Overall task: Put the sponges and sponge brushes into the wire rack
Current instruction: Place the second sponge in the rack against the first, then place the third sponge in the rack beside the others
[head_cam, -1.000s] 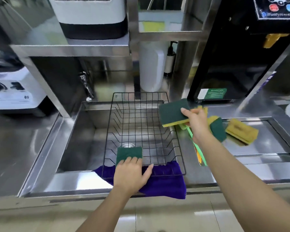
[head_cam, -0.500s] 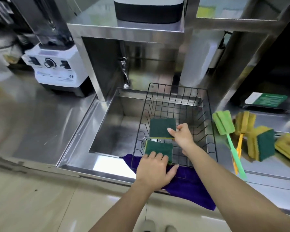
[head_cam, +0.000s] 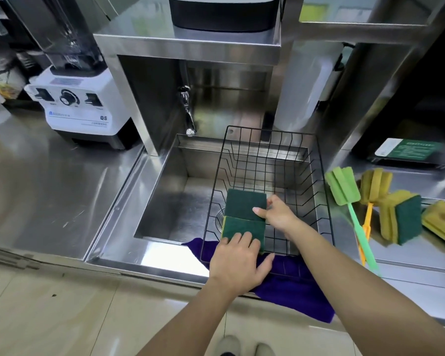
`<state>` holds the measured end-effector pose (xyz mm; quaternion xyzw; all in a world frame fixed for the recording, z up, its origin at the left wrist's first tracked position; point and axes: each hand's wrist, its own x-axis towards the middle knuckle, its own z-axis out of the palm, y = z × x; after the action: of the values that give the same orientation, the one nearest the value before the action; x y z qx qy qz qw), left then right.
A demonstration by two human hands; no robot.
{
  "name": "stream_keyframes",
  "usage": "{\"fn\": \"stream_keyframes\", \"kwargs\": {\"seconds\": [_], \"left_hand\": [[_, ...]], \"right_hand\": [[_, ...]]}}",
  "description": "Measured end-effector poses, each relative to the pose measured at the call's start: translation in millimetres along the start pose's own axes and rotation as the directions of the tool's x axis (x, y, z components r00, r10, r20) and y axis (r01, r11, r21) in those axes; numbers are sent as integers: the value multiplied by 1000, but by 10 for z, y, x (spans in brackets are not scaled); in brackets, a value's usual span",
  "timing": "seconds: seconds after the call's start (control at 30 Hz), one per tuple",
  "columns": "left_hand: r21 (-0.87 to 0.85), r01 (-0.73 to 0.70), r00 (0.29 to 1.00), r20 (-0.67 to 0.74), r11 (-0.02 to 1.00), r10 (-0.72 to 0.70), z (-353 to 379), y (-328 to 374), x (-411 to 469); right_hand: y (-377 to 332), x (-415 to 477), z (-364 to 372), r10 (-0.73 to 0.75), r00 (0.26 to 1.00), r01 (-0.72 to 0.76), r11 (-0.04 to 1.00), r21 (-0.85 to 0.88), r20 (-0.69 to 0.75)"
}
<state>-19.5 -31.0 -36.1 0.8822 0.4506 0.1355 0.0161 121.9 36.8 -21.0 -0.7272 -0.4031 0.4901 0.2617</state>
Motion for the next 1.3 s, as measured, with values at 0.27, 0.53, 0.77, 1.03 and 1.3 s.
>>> {"fn": "stream_keyframes", "kwargs": {"seconds": [0.27,0.53,0.77,1.03,1.3], "left_hand": [[5,-71,994,87,997,71,-34,238,127],[-83,-218,952,203,972,231,50,838,338],[-46,-225,940,253,973,229,137,904,366],[16,-226,942,256,974,215,111,904,358],[21,-213,952,229,977,203,123,859,327]], "right_hand": [[-40,-114,-232,-116,981,82,976,-203,-158],[122,-353,-1128,-286,819,246,958,-147,-498],[807,-503,-1817,-25,615,-176,970,-168,-788],[1205,-542,-1913,253,716,-368,929,-44,-650],[1155,-511,-1777,198,603,-394,916,-73,-772]]}}
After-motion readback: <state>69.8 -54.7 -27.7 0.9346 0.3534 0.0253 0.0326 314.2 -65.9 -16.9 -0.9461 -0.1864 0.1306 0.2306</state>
